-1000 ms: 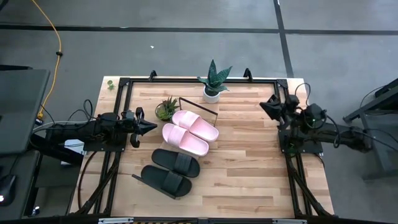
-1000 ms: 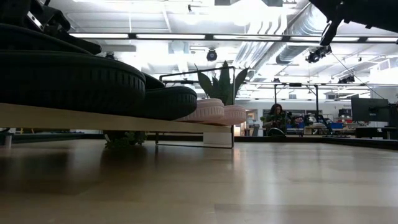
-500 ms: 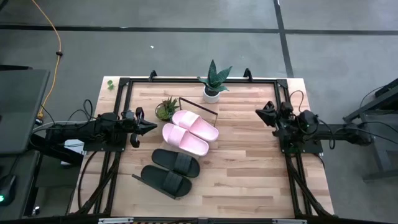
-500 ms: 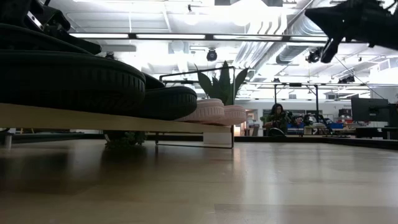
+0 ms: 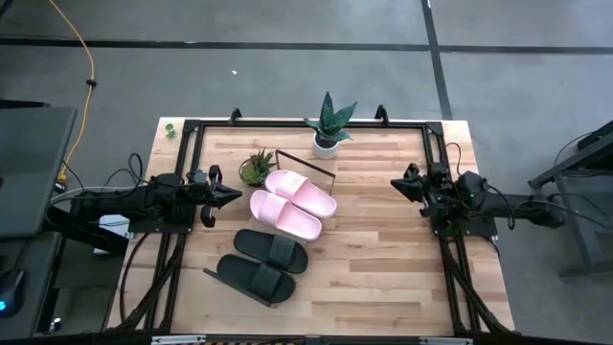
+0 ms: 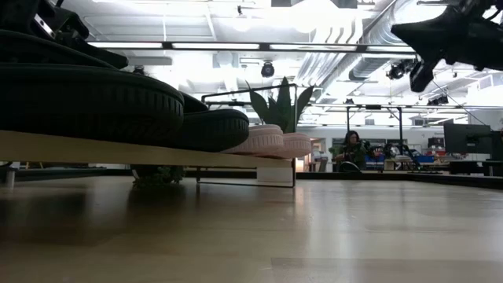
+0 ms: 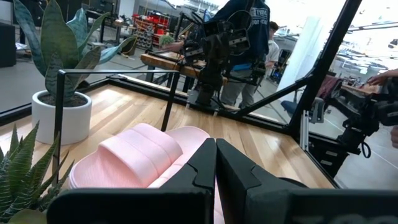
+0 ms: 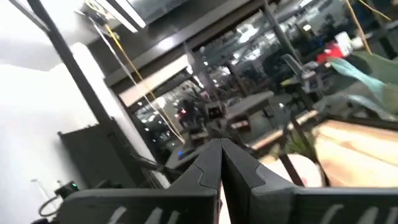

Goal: Pick and place slides into the shelf
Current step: Return to Home Position

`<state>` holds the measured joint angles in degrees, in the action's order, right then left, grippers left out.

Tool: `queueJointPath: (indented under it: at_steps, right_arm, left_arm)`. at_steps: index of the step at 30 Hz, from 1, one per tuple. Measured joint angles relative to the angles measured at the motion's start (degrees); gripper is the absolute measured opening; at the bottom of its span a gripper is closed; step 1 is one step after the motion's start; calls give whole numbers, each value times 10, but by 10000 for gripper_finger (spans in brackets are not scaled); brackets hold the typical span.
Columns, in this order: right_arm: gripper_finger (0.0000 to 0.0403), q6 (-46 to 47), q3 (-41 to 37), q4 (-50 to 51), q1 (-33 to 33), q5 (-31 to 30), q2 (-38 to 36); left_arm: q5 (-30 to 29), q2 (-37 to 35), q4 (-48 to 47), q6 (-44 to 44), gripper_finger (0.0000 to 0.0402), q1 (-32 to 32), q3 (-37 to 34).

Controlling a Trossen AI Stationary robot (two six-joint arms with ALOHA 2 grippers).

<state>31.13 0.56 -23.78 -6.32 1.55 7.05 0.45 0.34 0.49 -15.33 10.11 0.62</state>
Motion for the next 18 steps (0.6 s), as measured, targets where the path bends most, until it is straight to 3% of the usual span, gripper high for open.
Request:
queueJointPath:
  at_steps: [4,18]
  right_arm:
    - [0,-1,0,95,0,-26,-70]
    - [0,-137,0,157,0,-19,-70]
  left_arm:
    - [0,0,0,0,1,0,0]
    - [0,1,0,0,1,0,0]
